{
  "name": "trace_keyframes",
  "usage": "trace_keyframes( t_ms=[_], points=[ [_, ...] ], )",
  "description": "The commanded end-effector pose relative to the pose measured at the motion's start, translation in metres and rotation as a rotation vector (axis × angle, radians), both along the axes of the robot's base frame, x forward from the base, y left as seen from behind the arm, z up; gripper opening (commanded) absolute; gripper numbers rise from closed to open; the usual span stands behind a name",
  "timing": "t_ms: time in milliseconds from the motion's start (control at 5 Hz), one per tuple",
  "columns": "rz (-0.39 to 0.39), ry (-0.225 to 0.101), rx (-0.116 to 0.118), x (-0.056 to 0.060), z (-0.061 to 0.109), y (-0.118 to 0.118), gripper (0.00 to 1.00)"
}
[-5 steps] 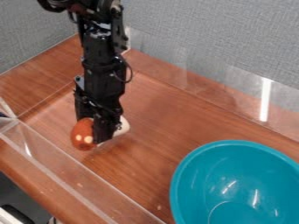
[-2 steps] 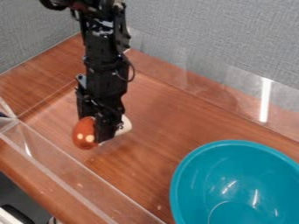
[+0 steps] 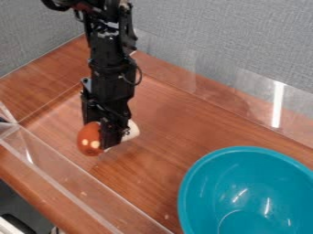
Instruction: Put the mushroom in the blue bowl
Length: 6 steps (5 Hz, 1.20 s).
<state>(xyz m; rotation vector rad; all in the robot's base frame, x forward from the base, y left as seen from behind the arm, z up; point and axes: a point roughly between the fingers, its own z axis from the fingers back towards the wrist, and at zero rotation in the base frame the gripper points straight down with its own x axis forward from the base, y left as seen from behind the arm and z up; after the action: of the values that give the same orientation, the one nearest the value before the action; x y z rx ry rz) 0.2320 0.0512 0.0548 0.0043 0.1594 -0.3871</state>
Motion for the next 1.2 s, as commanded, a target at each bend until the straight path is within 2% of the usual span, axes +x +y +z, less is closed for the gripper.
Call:
trace_keyframes(
  t_ms=[0, 400, 1000],
  points=[
    [-0.035, -0.066, 0.005, 0.009, 0.014, -0.004, 0.00],
    [-0.050, -0.068, 0.002, 0.010, 0.011, -0.005, 0.00],
    [-0.080, -0.079, 0.042, 0.020, 0.028, -0.004, 0.00]
  ],
)
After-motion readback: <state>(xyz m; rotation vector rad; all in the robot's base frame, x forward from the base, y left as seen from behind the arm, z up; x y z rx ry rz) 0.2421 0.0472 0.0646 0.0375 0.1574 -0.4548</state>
